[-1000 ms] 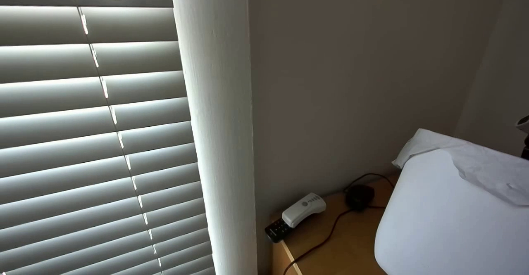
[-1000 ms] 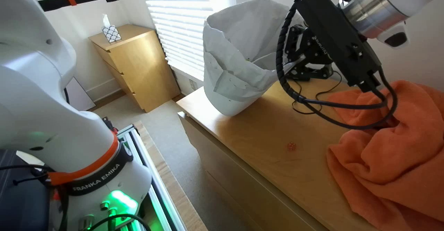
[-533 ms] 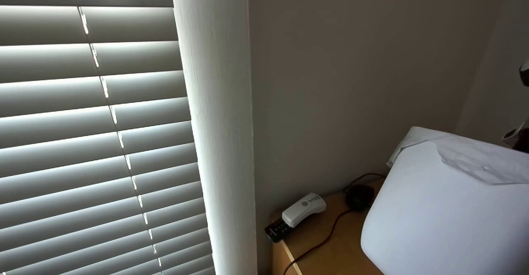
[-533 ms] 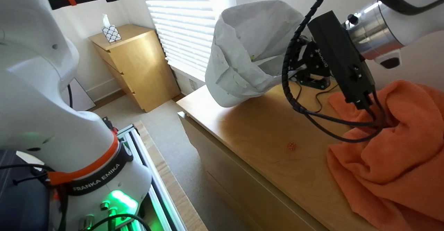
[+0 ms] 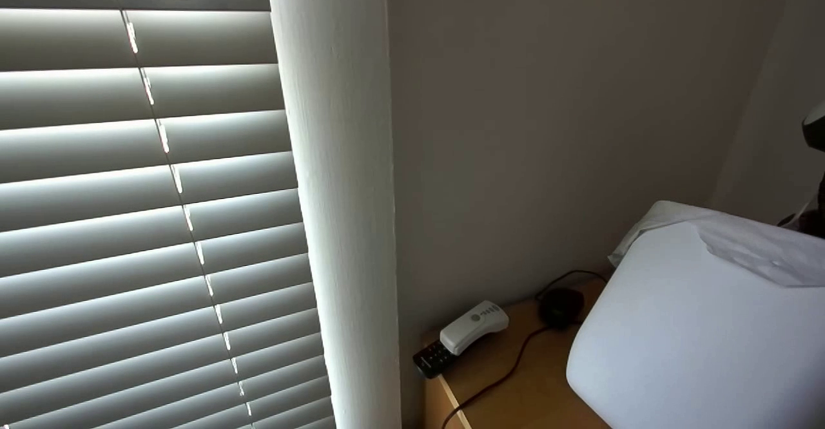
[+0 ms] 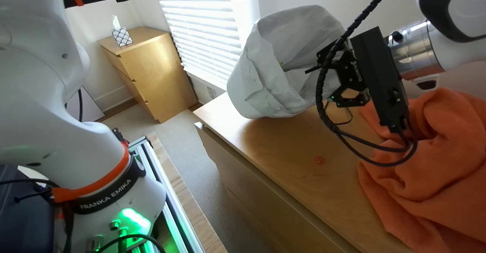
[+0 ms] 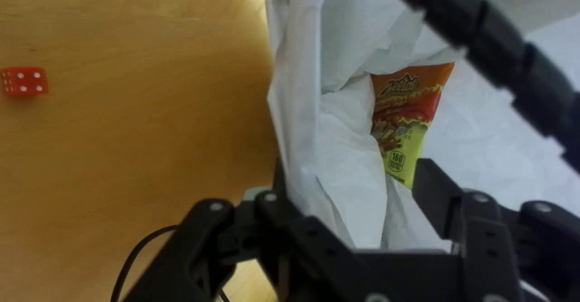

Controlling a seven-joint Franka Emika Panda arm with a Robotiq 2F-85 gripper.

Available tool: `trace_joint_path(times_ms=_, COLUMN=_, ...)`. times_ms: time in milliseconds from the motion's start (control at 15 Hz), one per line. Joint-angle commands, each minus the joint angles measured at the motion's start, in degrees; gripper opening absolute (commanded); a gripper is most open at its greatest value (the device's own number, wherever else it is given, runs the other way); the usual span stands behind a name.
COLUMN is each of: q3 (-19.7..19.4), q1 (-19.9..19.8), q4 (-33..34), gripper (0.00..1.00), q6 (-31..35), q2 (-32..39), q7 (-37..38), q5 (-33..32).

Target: Lay the bin on its side by pulling it to the right

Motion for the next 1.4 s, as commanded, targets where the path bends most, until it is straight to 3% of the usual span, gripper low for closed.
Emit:
trace_joint_path(times_ms=0, q3=1.3, q1=-2.4, q4=3.7, gripper=0.99, q6=-4.0, q2=3.8, q7=-0.8, q5=2.6)
trace_joint_path(times_ms=467, q3=1.6, q1=-2.7, q4=7.3, gripper=1.0, q6=-5.2, q2=8.6, q7=1.0, q5=2.7)
trace_joint_path(times_ms=867, q3=1.6, q1=-2.1, q4=6.2, gripper=1.0, q6=-3.3, q2=8.0, q7=0.1, q5=1.6)
trace_joint_path(times_ms=1333, q3=4.3, q1=-3.7, q4=13.2, gripper=1.0, q6=-6.6, q2=18.3, q7=1.9, q5=5.5)
